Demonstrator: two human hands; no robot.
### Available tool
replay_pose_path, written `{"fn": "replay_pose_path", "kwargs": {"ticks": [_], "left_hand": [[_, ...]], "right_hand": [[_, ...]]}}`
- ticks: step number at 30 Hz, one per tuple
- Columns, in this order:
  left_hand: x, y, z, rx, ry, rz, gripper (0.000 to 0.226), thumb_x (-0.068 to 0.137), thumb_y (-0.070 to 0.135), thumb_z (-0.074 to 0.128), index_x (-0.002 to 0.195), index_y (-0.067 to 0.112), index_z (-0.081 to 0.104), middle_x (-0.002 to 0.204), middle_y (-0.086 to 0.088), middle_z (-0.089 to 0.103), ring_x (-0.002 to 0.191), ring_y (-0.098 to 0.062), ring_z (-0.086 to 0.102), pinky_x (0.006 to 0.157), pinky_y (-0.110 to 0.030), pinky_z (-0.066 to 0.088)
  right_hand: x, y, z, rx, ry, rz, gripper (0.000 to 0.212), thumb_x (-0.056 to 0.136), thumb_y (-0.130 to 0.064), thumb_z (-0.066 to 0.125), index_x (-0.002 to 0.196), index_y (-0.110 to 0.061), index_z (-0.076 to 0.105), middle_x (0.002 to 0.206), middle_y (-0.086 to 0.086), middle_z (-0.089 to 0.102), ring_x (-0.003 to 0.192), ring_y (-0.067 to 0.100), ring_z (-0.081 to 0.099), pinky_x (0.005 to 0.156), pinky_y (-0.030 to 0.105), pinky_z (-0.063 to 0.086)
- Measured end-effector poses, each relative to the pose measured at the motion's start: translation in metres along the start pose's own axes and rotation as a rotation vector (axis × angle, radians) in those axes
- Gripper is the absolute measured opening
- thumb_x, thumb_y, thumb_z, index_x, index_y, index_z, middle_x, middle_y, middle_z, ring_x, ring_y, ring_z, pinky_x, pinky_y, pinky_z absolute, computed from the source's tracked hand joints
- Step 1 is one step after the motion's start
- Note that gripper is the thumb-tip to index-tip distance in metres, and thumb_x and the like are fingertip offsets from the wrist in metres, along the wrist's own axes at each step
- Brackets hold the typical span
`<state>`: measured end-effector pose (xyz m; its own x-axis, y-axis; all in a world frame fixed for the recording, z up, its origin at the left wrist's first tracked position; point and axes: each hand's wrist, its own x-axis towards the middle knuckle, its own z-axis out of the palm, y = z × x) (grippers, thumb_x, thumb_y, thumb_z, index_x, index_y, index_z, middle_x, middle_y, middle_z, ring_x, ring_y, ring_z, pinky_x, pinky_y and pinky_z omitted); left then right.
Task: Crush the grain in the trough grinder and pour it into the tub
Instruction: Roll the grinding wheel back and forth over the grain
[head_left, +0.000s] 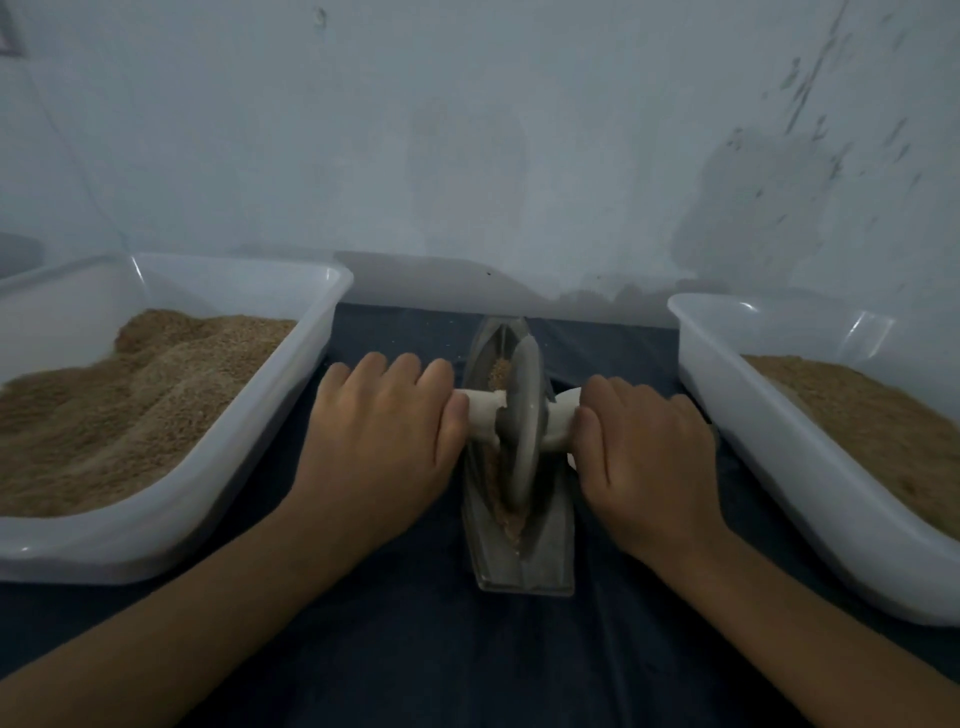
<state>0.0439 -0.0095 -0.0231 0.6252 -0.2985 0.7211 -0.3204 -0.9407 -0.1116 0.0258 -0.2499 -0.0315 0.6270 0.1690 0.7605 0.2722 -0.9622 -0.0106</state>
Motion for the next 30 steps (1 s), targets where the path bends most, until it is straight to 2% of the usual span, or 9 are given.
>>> {"fn": "replay_pose_path", "kwargs": {"ticks": [6,8,10,13,17,21,23,26,30], "left_hand": [[0.027,-0.003,0.025,-0.019,-0.051,-0.028,0.037,0.100,0.035,0.023,0.070,0.023,0.041,0.058,0.008,0.036,0.050,-0.015,0.032,0.055,-0.032,0.021],[0.042,-0.005,0.040,0.038,-0.160,-0.012,0.034,0.096,0.026,0.019,0.073,0.019,0.043,0.059,0.006,0.035,0.051,-0.015,0.031,0.052,-0.028,0.020],[0.061,-0.009,0.053,0.074,-0.240,-0.033,0.025,0.097,0.020,0.032,0.075,0.016,0.042,0.063,0.002,0.035,0.056,-0.017,0.035,0.053,-0.029,0.025],[0.088,-0.022,0.069,-0.032,-0.373,-0.198,0.040,0.101,0.039,0.030,0.079,0.013,0.052,0.072,-0.004,0.049,0.066,-0.023,0.044,0.063,-0.035,0.033],[0.097,-0.023,0.069,-0.047,-0.510,-0.182,0.037,0.103,0.040,0.025,0.100,0.015,0.052,0.086,-0.007,0.048,0.082,-0.030,0.048,0.073,-0.040,0.037],[0.064,-0.015,0.048,0.074,-0.305,0.038,0.013,0.101,0.023,0.041,0.093,0.020,0.031,0.070,-0.003,0.031,0.067,-0.028,0.046,0.056,-0.035,0.036],[0.038,-0.012,0.034,0.085,-0.261,0.114,0.011,0.098,0.022,0.035,0.088,0.019,0.039,0.068,-0.001,0.033,0.058,-0.022,0.038,0.050,-0.029,0.028],[0.015,-0.011,0.017,0.055,-0.170,0.055,0.037,0.100,0.034,0.020,0.076,0.022,0.045,0.060,0.007,0.036,0.047,-0.015,0.031,0.050,-0.023,0.013],[0.007,-0.005,0.006,-0.056,-0.063,-0.016,0.040,0.103,0.040,0.027,0.069,0.025,0.042,0.054,0.009,0.039,0.042,-0.013,0.032,0.049,-0.023,0.007]], "right_hand": [[0.019,0.007,0.015,-0.076,-0.034,0.020,0.037,0.102,-0.033,0.027,0.067,-0.024,0.038,0.055,-0.011,0.030,0.046,0.007,0.023,0.052,0.032,0.013],[0.041,0.011,0.026,-0.135,-0.130,0.094,0.048,0.099,-0.037,0.020,0.059,-0.022,0.041,0.051,-0.010,0.035,0.044,0.010,0.027,0.050,0.030,0.011],[0.067,0.017,0.037,-0.173,-0.246,0.111,0.055,0.091,-0.042,0.008,0.058,-0.020,0.045,0.057,-0.004,0.043,0.050,0.014,0.035,0.051,0.031,0.016],[0.103,0.024,0.048,-0.184,-0.425,0.047,0.064,0.076,-0.051,-0.007,0.068,-0.016,0.046,0.066,0.001,0.046,0.058,0.018,0.041,0.053,0.033,0.023],[0.122,0.027,0.049,-0.181,-0.557,0.077,0.049,0.101,-0.043,0.016,0.079,-0.016,0.051,0.071,0.002,0.046,0.065,0.020,0.045,0.062,0.039,0.033],[0.088,0.017,0.036,-0.240,-0.354,-0.001,0.043,0.099,-0.038,0.021,0.069,-0.015,0.042,0.064,-0.002,0.041,0.064,0.023,0.047,0.055,0.037,0.031],[0.062,0.008,0.025,-0.185,-0.256,0.048,0.049,0.097,-0.040,0.016,0.060,-0.020,0.042,0.056,-0.005,0.042,0.053,0.019,0.043,0.053,0.035,0.030],[0.030,-0.001,0.009,-0.096,-0.137,0.023,0.043,0.101,-0.036,0.024,0.064,-0.023,0.042,0.053,-0.008,0.038,0.046,0.016,0.036,0.053,0.036,0.031],[0.020,-0.002,0.003,-0.044,-0.053,-0.027,0.037,0.102,-0.031,0.032,0.068,-0.022,0.043,0.056,-0.008,0.037,0.048,0.017,0.033,0.054,0.037,0.029]]}}
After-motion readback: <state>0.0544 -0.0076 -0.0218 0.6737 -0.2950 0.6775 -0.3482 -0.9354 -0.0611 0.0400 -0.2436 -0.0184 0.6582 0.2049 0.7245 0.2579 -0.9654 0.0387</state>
